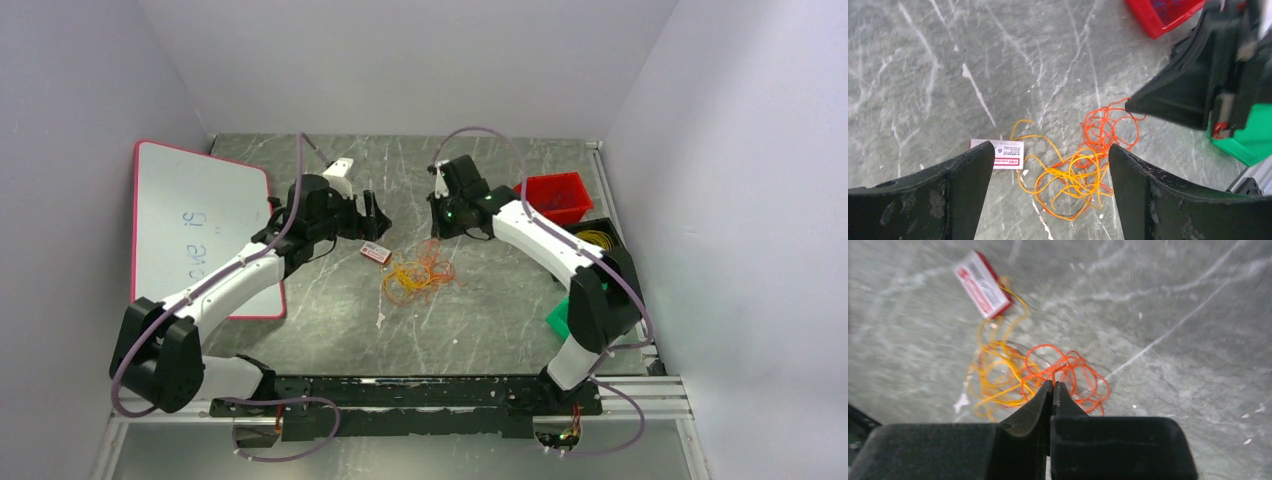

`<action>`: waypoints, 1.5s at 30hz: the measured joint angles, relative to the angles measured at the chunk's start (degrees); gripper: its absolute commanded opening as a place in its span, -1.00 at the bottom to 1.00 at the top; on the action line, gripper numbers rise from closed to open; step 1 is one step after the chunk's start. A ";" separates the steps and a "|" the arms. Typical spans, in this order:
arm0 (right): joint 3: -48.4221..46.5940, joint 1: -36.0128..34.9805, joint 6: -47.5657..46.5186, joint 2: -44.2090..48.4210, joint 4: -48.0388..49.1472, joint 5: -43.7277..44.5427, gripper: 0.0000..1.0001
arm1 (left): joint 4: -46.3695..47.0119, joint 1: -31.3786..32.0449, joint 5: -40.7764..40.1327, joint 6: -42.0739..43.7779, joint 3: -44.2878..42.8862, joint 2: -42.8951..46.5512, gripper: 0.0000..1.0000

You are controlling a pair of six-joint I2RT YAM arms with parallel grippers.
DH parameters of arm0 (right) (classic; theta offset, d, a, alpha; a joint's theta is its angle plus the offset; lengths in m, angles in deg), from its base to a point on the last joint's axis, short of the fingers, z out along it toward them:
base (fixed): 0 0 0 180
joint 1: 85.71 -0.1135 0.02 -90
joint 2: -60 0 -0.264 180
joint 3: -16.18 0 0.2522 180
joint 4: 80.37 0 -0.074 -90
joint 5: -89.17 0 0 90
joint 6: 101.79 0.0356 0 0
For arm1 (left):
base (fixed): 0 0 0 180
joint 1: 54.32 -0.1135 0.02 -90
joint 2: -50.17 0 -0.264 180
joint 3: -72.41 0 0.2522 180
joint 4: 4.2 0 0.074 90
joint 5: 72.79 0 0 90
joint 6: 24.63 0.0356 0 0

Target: Untangle the cables

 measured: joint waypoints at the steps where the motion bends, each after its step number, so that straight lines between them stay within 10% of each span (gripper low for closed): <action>1: -0.96 -0.02 0.00 1.27 -0.22 -0.50 -1.00 | 0.96 0.02 0.87 0.66 0.57 0.87 0.78; 45: -30.91 -0.11 7.82 12.57 9.55 -0.26 -1.00 | 17.97 0.24 16.92 6.75 -3.34 -4.31 0.72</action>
